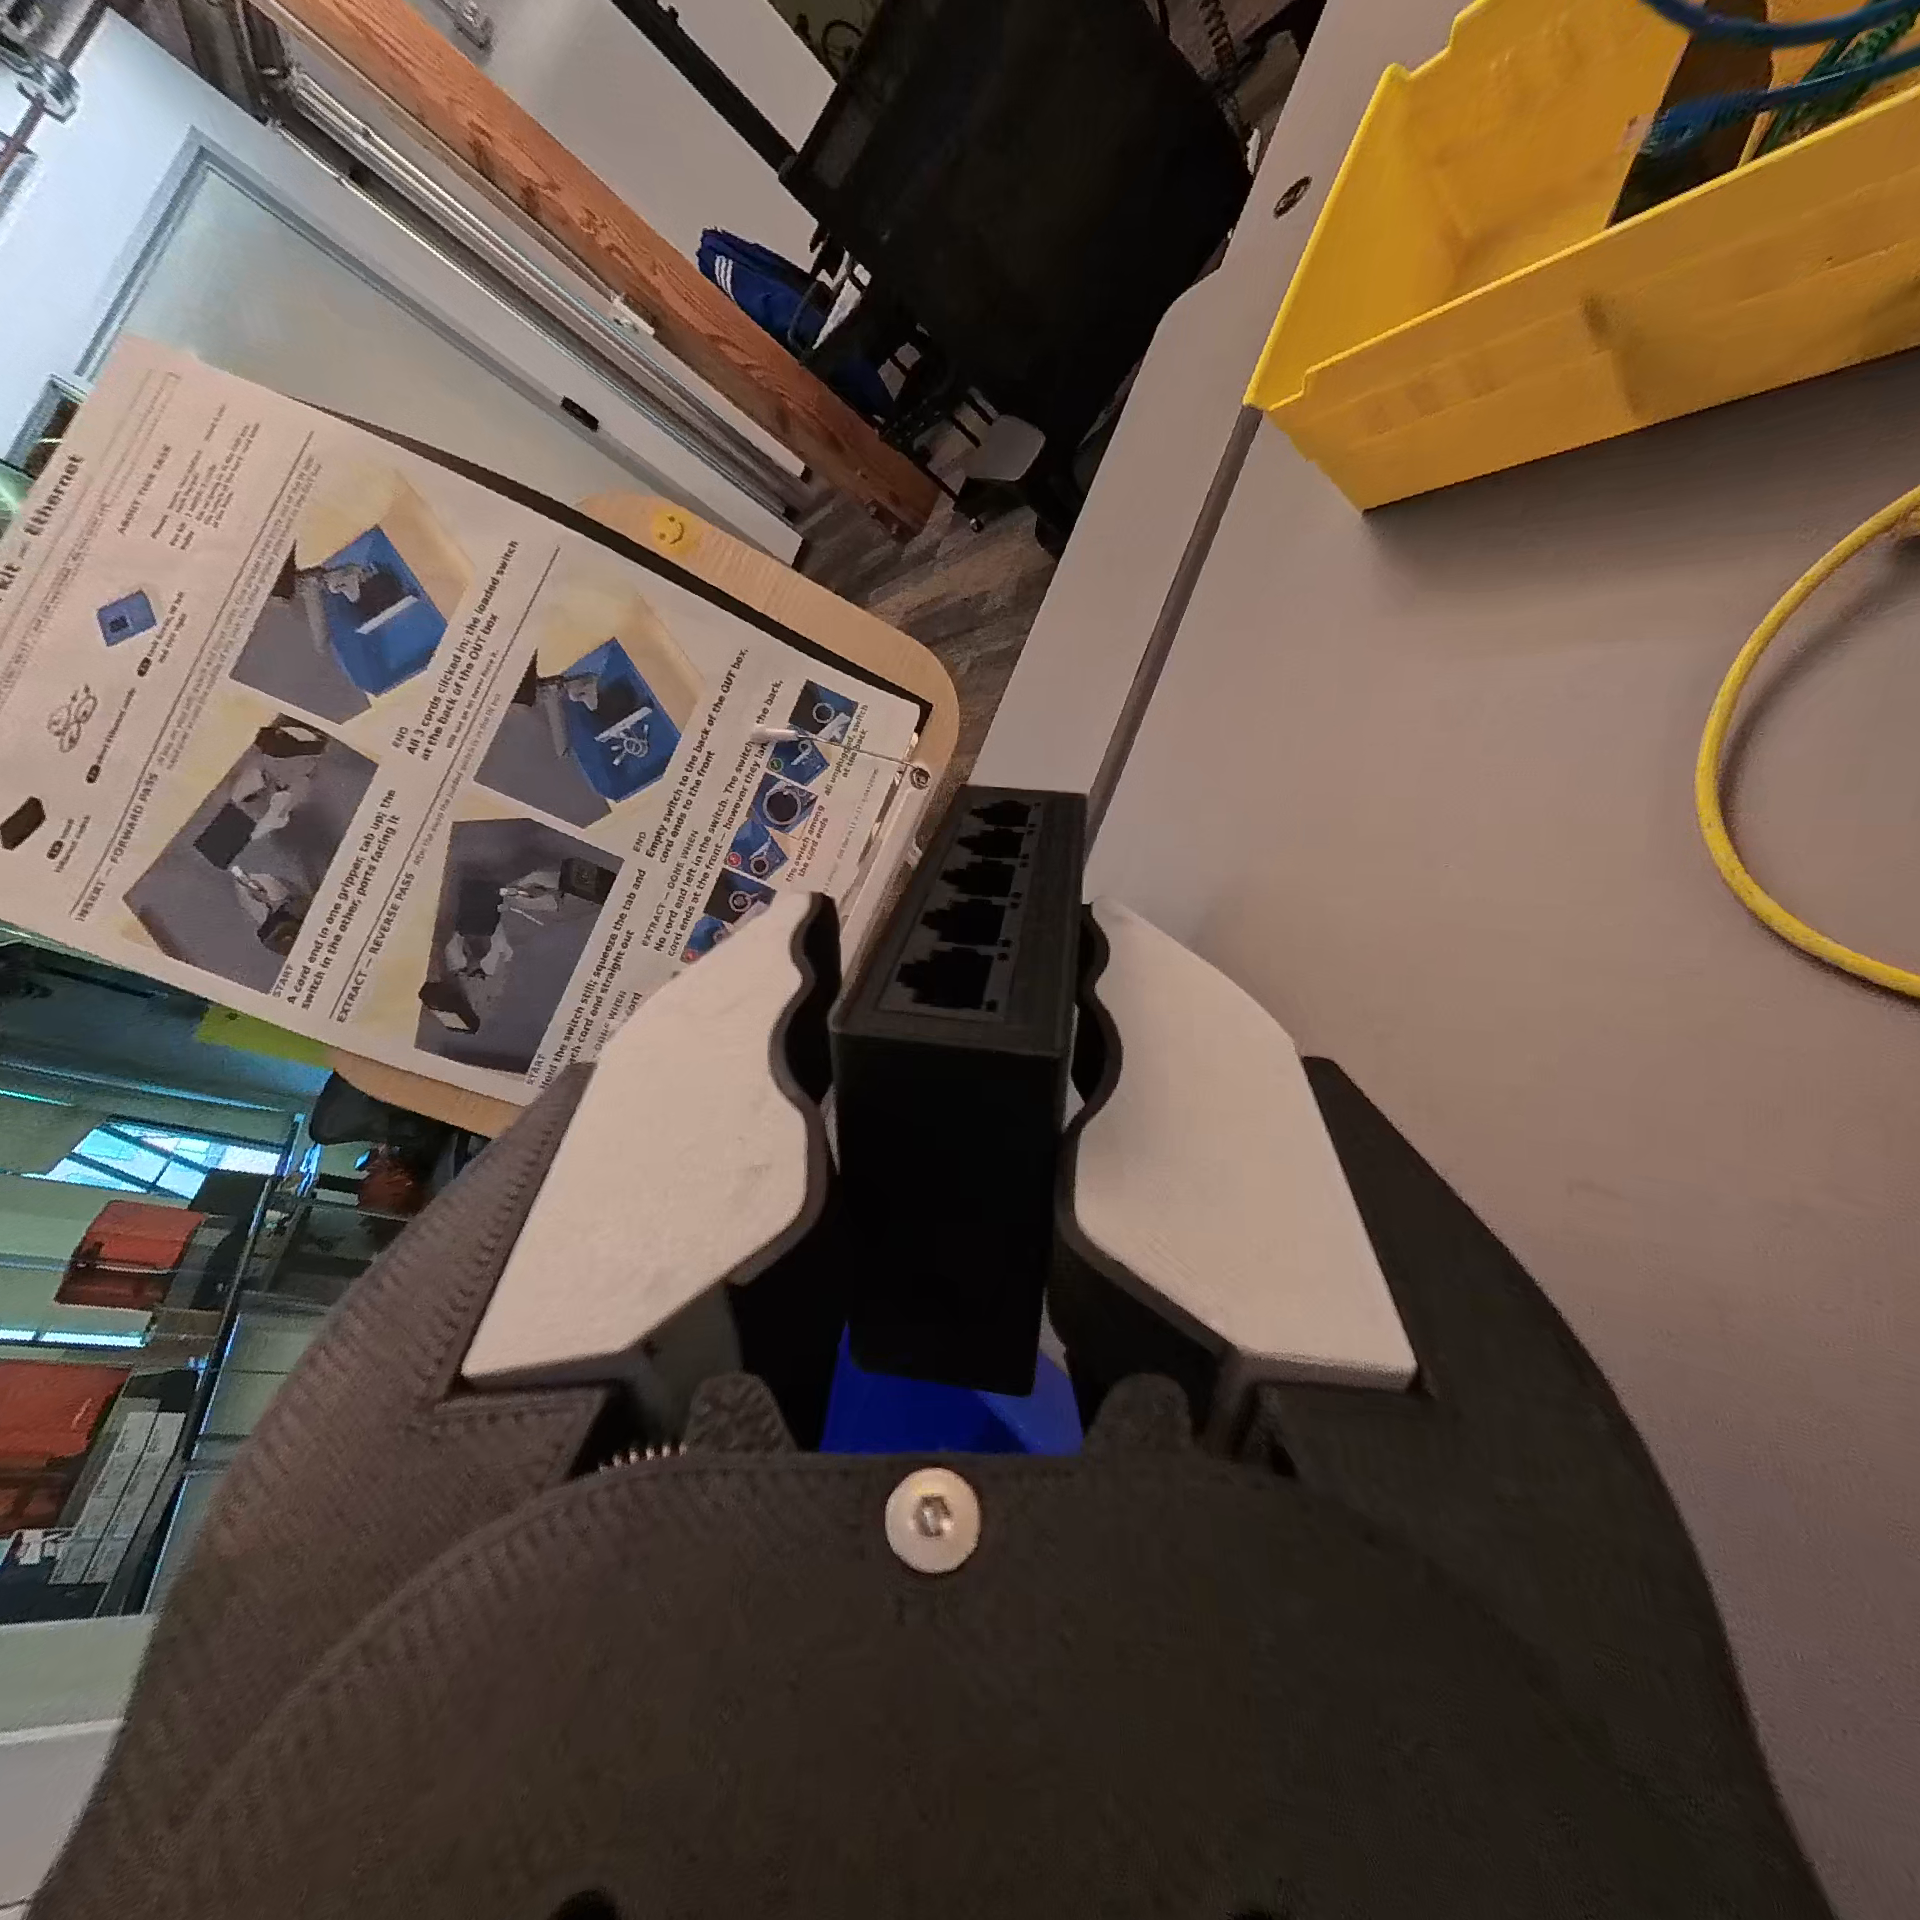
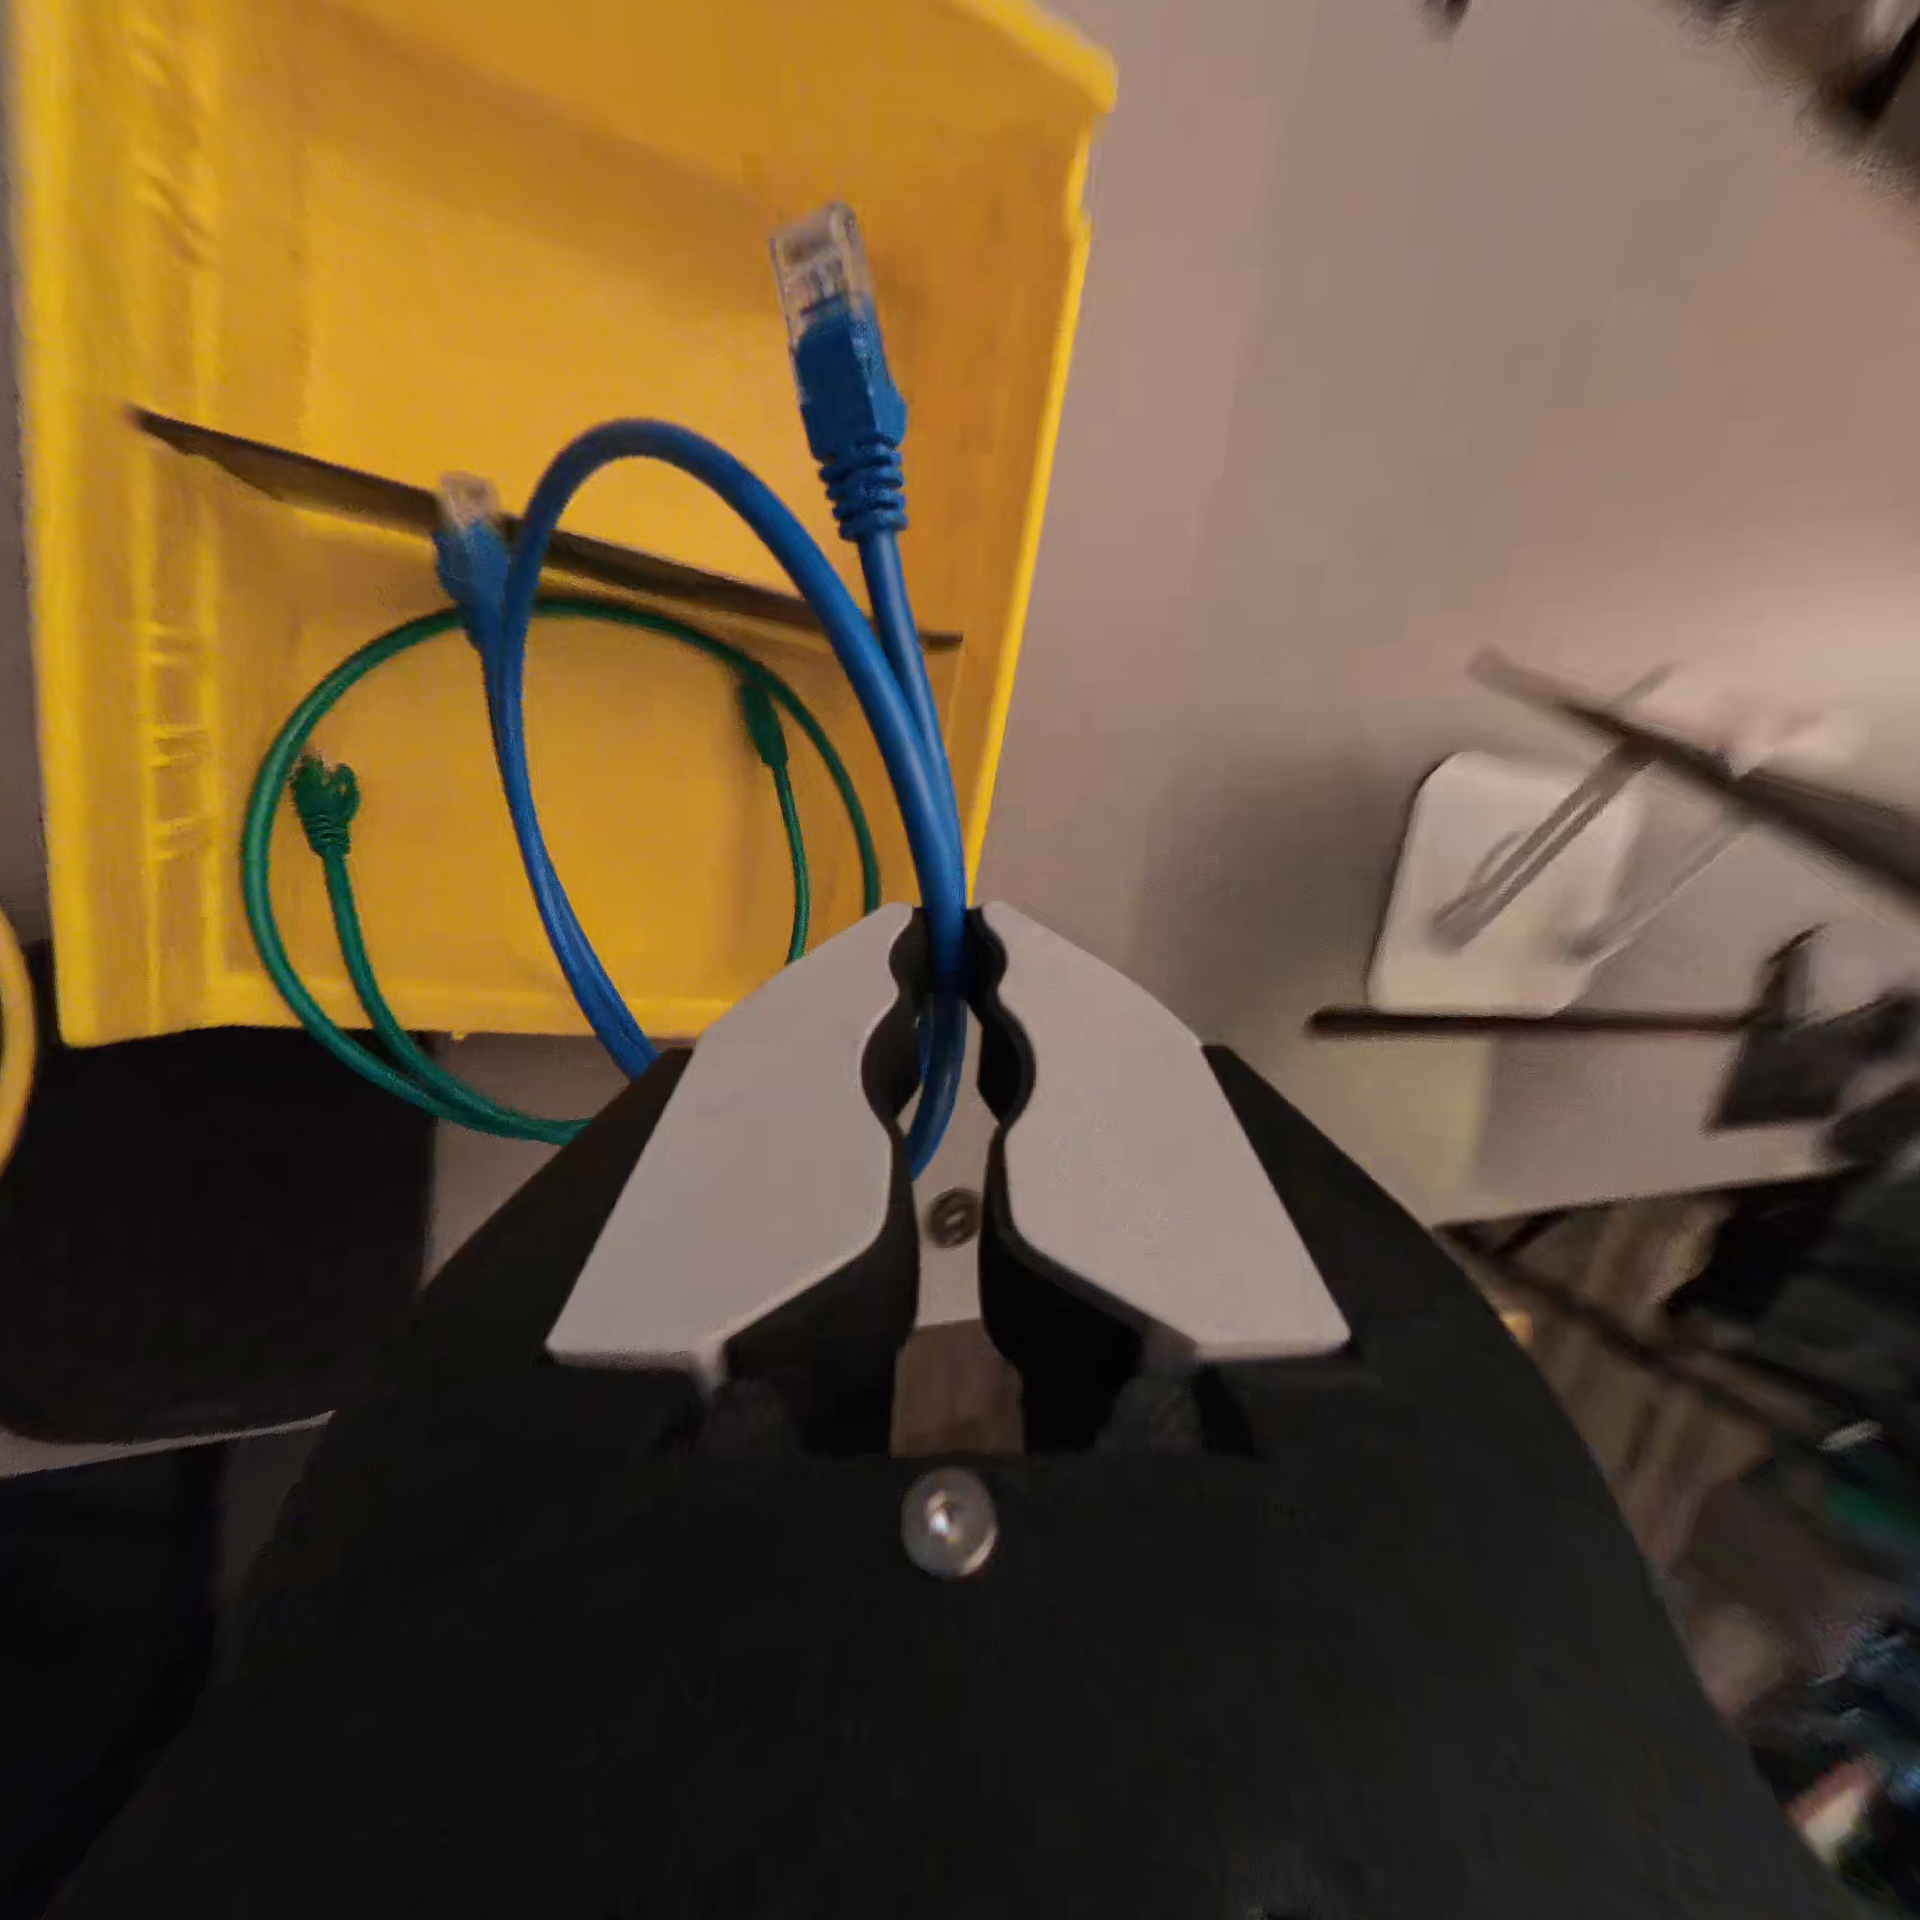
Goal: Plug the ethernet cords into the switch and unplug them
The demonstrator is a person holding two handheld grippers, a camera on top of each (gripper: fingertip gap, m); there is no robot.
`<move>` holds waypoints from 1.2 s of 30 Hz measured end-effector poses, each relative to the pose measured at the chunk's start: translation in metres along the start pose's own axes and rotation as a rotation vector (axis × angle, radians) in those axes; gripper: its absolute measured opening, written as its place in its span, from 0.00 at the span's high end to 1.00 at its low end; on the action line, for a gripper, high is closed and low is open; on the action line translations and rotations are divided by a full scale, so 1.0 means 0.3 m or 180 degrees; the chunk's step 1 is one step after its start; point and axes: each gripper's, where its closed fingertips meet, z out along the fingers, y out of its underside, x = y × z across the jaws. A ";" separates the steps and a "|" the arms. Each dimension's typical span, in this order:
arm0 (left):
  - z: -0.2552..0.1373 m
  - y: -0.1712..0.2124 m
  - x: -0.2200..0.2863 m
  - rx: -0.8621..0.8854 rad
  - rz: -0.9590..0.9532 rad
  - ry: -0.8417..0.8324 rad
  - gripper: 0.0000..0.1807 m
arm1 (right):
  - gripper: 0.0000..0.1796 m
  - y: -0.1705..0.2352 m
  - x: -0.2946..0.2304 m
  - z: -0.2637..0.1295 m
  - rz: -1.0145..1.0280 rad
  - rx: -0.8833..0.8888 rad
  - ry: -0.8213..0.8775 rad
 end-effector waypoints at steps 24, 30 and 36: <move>0.057 0.029 0.048 -0.0214 0.0110 0.0137 0.76 | 0.80 0.042 -0.072 0.209 -0.0487 -0.0509 0.0025; 0.044 0.029 0.031 -0.0173 0.0065 0.0113 0.77 | 0.79 0.026 -0.735 -0.183 -0.2025 0.1823 -0.1383; 0.049 0.034 0.038 -0.0197 0.0070 0.0138 0.76 | 0.73 0.413 -1.196 -0.073 -0.3506 0.1506 -0.1775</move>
